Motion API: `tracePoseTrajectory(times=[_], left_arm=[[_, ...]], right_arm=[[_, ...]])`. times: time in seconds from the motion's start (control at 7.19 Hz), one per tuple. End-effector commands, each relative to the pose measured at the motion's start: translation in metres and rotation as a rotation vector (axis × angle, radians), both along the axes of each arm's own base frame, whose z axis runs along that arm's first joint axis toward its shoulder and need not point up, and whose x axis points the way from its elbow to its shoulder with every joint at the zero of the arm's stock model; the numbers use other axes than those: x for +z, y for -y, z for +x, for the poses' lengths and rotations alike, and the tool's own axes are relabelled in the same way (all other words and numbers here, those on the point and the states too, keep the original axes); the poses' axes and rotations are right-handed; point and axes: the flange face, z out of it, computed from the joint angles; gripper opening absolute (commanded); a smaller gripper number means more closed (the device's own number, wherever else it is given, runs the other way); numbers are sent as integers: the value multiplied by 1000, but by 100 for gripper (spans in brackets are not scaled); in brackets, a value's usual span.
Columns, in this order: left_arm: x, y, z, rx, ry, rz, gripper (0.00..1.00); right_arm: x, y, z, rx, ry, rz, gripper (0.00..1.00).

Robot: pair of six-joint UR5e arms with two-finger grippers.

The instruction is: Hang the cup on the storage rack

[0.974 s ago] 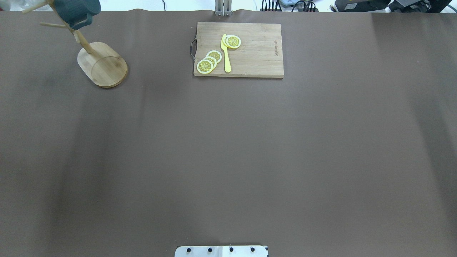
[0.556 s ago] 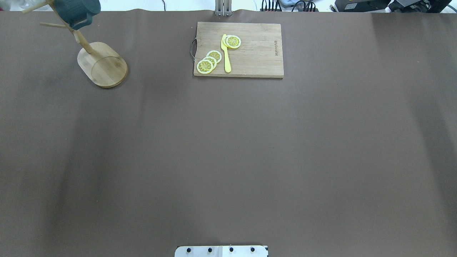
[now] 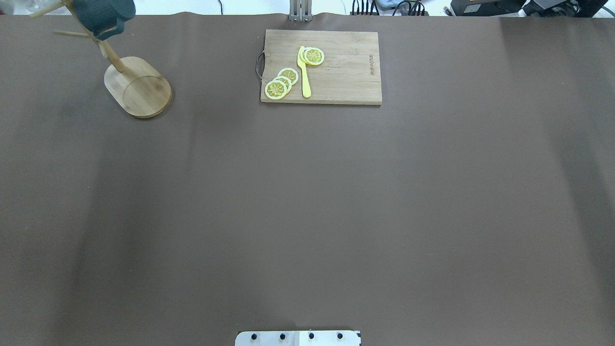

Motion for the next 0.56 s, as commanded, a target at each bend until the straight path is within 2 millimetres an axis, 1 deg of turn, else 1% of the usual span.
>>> tracePoseTrajectory(times=[0.0,0.42], left_arm=[[2,-5,0,-2,6,-6,99],[0,-4,-1,-4,6,-2,99]], right_arm=[[0,-1,-3,-5,5,-2,100],[-1,-2,-6,-8,26,-1,100]])
